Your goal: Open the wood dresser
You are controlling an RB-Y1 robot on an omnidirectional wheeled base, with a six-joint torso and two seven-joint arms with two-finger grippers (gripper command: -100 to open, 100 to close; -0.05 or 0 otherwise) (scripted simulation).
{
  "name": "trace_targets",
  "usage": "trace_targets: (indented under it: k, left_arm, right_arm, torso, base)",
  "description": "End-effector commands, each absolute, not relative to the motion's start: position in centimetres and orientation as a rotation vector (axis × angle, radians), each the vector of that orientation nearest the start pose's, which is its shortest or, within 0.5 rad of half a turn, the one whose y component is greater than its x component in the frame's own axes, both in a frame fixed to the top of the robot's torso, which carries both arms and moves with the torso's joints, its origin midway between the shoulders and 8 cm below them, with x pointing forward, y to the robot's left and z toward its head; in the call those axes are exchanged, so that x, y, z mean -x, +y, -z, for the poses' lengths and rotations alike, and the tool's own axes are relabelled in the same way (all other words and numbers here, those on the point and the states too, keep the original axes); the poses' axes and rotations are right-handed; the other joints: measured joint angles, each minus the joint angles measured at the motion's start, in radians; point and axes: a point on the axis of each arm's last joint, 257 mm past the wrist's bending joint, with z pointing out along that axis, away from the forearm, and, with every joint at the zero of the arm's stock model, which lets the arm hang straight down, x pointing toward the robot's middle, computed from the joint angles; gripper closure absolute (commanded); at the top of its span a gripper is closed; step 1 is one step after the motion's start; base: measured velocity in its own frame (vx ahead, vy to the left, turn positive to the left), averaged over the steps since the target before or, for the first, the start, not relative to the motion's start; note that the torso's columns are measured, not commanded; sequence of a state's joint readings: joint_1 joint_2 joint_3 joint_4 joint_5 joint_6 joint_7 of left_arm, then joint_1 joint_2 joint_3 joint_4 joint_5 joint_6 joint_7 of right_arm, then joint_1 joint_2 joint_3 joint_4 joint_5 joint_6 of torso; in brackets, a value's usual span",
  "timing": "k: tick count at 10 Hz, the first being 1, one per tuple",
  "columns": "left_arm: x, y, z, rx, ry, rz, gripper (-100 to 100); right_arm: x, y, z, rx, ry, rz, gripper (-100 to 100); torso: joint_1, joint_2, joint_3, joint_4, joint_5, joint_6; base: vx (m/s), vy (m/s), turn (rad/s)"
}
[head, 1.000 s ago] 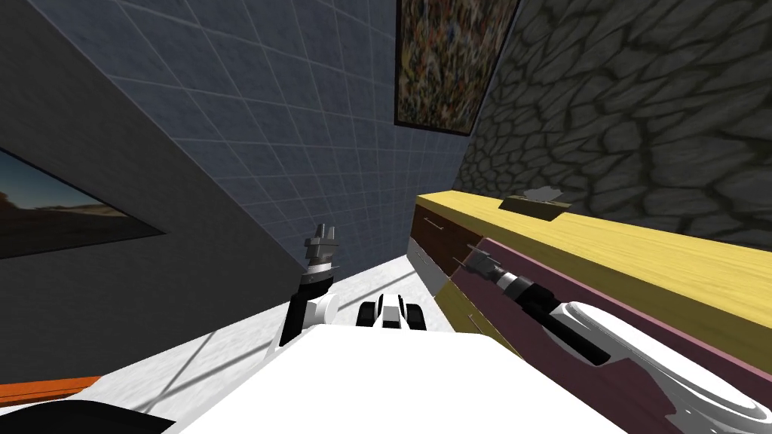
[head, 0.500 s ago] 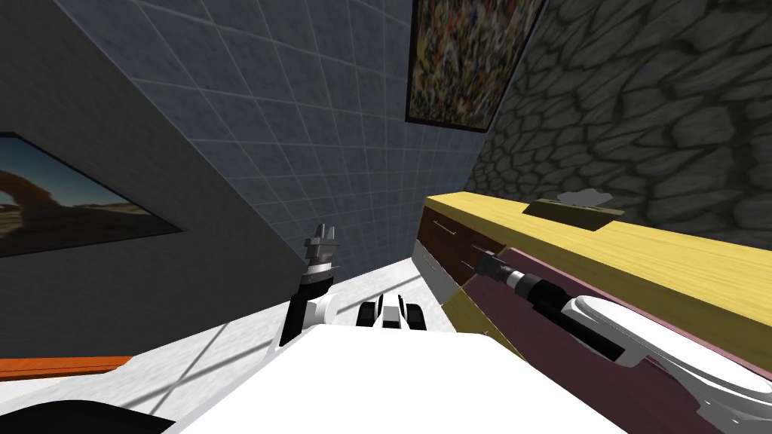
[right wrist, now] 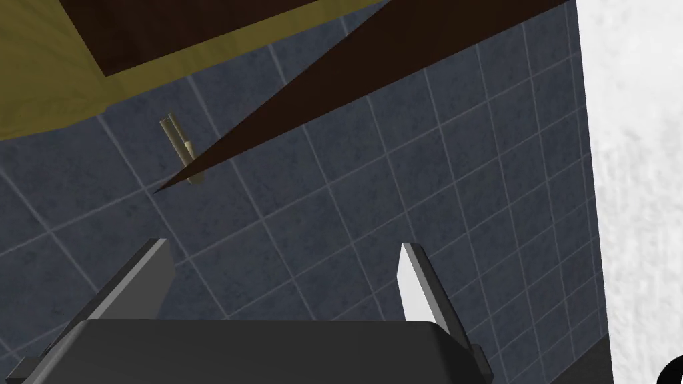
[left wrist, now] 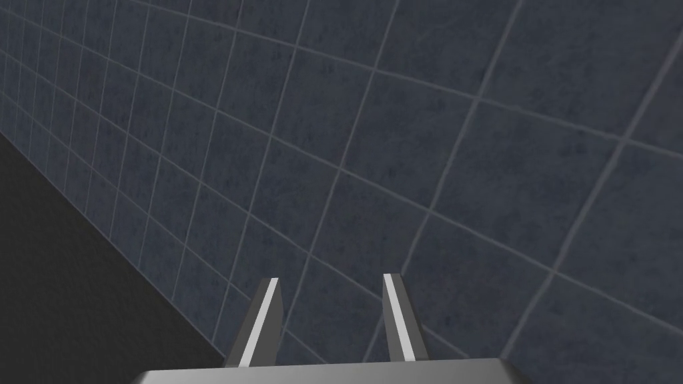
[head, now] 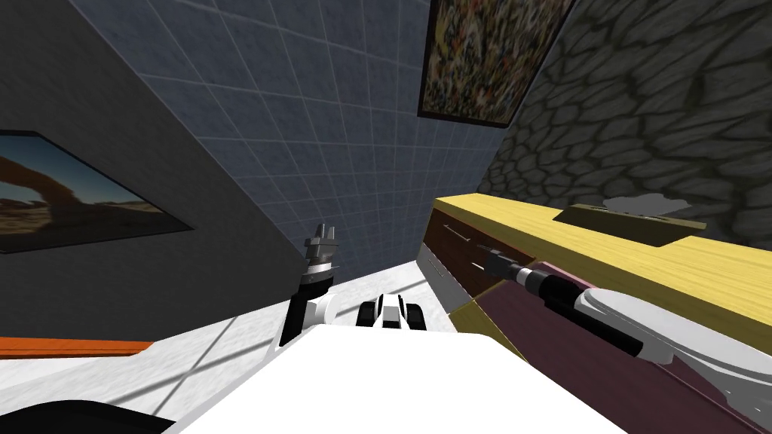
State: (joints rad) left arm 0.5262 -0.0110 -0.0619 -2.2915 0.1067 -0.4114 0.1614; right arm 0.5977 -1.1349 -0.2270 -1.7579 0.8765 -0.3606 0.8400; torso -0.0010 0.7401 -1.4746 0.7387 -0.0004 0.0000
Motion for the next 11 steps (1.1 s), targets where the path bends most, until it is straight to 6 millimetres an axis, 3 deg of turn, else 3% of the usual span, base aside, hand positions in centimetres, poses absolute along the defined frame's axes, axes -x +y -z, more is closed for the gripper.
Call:
trace_targets:
  k: [1,6,8,9,11]
  left_arm:
    - [-35.6,27.6,-0.3,0.888,0.552,1.546,0]
    - [-35.6,27.6,-0.3,0.888,0.552,1.546,0]
    - [-35.6,27.6,-0.3,0.888,0.552,1.546,0]
    - [-35.6,27.6,-0.3,0.888,0.552,1.546,0]
    - [-35.6,27.5,-0.3,0.888,0.552,1.547,0]
  right_arm:
    - [-38.5,-50.3,20.2,1.473,1.537,0.723,-100]
    - [-38.8,-53.7,19.4,1.663,1.487,0.856,-100]
    - [-38.8,-53.5,19.5,1.643,1.493,0.843,-100]
    - [-38.8,-53.5,19.5,1.643,1.493,0.843,100]
    - [-38.9,-53.3,19.2,1.647,1.488,0.84,100]
  torso:
    - [0.001,-0.001,-0.001,0.0,0.0,0.0]
    - [0.001,-0.001,-0.001,0.0,0.0,0.0]
    - [0.0,0.0,0.0,0.0,0.0,0.0]
    - [0.0,0.0,0.0,0.0,0.0,0.0]
    - [0.002,-0.002,0.0,-0.005,-0.004,0.002]
  base:
    - [0.067,0.034,0.1]
    - [0.058,0.033,0.065]
    - [0.01,0.006,0.006]
    - [0.0,0.0,0.0]
    - [-0.032,0.128,-0.009]
